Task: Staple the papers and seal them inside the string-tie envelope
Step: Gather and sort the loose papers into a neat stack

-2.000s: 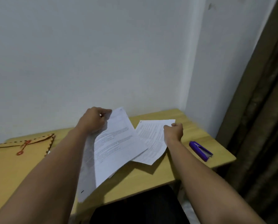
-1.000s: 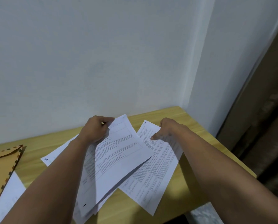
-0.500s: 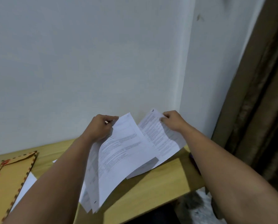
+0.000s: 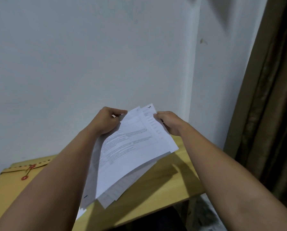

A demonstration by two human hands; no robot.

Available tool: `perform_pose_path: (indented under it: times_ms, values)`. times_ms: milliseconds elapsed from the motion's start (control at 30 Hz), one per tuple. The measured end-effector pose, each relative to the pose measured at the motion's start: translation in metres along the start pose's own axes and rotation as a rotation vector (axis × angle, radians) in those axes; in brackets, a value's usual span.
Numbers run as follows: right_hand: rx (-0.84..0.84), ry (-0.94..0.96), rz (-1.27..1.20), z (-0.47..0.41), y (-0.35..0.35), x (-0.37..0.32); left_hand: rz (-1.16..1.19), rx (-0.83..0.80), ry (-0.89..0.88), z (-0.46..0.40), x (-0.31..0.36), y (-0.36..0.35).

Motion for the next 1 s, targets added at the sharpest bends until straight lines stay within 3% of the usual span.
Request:
perform_pose_path:
  times_ms: [367, 533, 1000]
  values:
    - [-0.061, -0.249, -0.094, -0.024, -0.056, 0.126, 0.022, 0.005, 0.142, 0.057, -0.087, -0.086]
    - [-0.061, -0.297, -0.102, -0.029, -0.067, 0.153, 0.073, -0.001, 0.172, 0.058, -0.115, -0.113]
    - [-0.092, -0.181, -0.156, -0.047, -0.074, 0.168, 0.020, -0.039, 0.198, 0.049, -0.139, -0.129]
Point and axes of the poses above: each hand's wrist, its own z-axis away from the middle knuckle, its own y-axis out of the back of the hand, x = y × z, the point moved 5 cm from there along -z, towards the middle knuckle, and after that the axes turned 7 degrees about -y, right-handed, at the moved point
